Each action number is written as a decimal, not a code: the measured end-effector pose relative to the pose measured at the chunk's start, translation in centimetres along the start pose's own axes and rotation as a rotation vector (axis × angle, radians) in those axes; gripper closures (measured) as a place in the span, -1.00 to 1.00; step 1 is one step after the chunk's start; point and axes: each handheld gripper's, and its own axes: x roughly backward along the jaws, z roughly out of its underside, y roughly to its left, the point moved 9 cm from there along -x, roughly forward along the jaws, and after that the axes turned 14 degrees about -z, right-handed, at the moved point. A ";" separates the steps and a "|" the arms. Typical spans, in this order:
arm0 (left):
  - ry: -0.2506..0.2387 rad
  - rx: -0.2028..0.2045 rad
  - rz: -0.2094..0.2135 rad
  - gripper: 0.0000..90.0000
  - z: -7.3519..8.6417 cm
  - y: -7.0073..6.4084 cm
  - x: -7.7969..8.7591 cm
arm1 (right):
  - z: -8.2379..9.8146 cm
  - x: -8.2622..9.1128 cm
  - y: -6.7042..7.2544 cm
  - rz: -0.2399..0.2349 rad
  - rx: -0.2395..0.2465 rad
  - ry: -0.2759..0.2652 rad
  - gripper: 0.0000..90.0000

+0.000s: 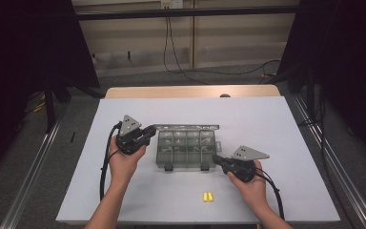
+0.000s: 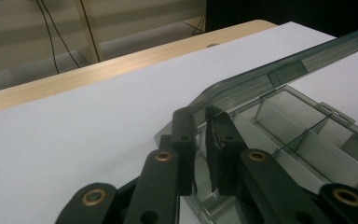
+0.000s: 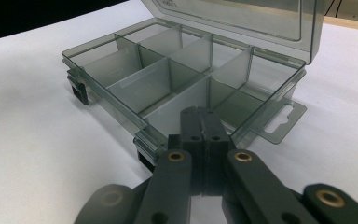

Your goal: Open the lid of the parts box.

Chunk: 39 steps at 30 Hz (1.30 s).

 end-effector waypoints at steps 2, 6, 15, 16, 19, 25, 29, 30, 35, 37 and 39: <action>0.003 0.004 0.001 0.83 -0.1 0.0 0.0 | 0.0 0.0 0.0 0.000 0.001 0.000 1.00; 0.009 0.005 0.006 0.83 -0.2 0.1 -0.1 | 0.0 0.0 0.0 0.000 0.001 0.000 1.00; 0.019 0.028 0.008 0.84 -0.5 0.2 -0.3 | 0.0 0.0 0.0 -0.001 0.000 -0.003 1.00; 0.017 0.035 0.007 0.84 -0.6 0.2 -0.4 | 0.0 0.0 0.0 -0.001 0.000 -0.003 1.00; 0.025 0.027 0.003 0.84 -0.7 0.3 -0.4 | 0.0 0.0 0.0 0.000 0.000 -0.003 1.00; 0.031 0.037 0.001 0.85 -0.9 0.4 -0.5 | 0.0 0.0 0.0 0.000 0.001 -0.003 1.00; 0.035 0.042 -0.004 0.86 -1.0 0.4 -0.6 | 0.0 0.0 0.0 0.000 -0.001 -0.005 1.00; 0.036 0.044 -0.005 0.87 -1.0 0.4 -0.6 | 0.0 0.0 0.0 -0.002 -0.004 -0.006 1.00; 0.034 0.059 -0.006 0.88 -1.2 0.5 -0.8 | 0.0 -0.1 0.0 -0.001 -0.002 -0.006 1.00; 0.034 0.055 -0.007 0.88 -1.3 0.6 -0.9 | 0.0 -0.1 0.0 -0.001 -0.002 -0.005 1.00; 0.033 0.061 -0.008 0.89 -1.4 0.7 -1.0 | 0.0 -0.1 0.0 -0.001 -0.001 -0.004 1.00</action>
